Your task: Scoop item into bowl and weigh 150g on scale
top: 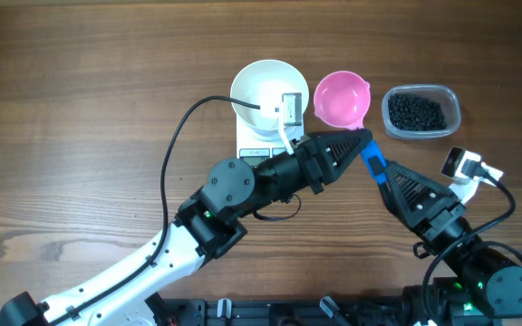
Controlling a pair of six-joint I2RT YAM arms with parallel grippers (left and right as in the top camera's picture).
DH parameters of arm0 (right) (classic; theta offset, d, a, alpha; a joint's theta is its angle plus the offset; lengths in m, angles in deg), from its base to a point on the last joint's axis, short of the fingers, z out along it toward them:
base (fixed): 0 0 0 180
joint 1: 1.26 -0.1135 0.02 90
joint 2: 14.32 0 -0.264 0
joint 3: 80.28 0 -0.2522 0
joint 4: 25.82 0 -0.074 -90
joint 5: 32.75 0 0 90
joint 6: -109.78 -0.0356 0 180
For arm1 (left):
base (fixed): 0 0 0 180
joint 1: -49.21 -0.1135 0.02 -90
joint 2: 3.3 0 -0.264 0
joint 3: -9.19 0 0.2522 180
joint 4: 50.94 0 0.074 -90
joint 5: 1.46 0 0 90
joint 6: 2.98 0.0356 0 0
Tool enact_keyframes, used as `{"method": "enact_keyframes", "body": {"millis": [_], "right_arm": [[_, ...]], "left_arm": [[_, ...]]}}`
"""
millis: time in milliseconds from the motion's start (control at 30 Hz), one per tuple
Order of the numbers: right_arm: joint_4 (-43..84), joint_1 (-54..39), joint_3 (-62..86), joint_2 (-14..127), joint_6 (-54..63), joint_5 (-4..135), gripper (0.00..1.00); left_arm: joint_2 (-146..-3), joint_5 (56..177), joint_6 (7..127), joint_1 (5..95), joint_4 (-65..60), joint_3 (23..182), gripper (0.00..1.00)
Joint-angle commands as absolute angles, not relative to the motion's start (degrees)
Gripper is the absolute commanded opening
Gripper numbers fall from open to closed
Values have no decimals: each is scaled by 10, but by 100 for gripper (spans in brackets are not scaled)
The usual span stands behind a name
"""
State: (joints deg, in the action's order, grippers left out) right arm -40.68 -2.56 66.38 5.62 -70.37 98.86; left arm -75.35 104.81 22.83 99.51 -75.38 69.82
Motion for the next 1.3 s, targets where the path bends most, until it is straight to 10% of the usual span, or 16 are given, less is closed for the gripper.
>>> {"method": "enact_keyframes", "body": {"millis": [0, 333, 733, 1000, 1267], "right_arm": [[-411, -25, 659, 58, -706, 1001, 50], [-409, -25, 659, 61, -706, 1010, 48], [-410, -25, 659, 80, -708, 1010, 4], [-408, -25, 659, 80, -601, 906, 4], [-223, -24, 543, 81, -330, 702, 4]], "left_arm": [[-753, 1038, 235, 996, -760, 699, 4], [-781, 1034, 235, 1008, -799, 699, 4], [-781, 1034, 235, 1008, -799, 699, 4], [-780, 1037, 239, 1007, -768, 699, 100], [-723, 1281, 444, 854, -603, 699, 100]]}}
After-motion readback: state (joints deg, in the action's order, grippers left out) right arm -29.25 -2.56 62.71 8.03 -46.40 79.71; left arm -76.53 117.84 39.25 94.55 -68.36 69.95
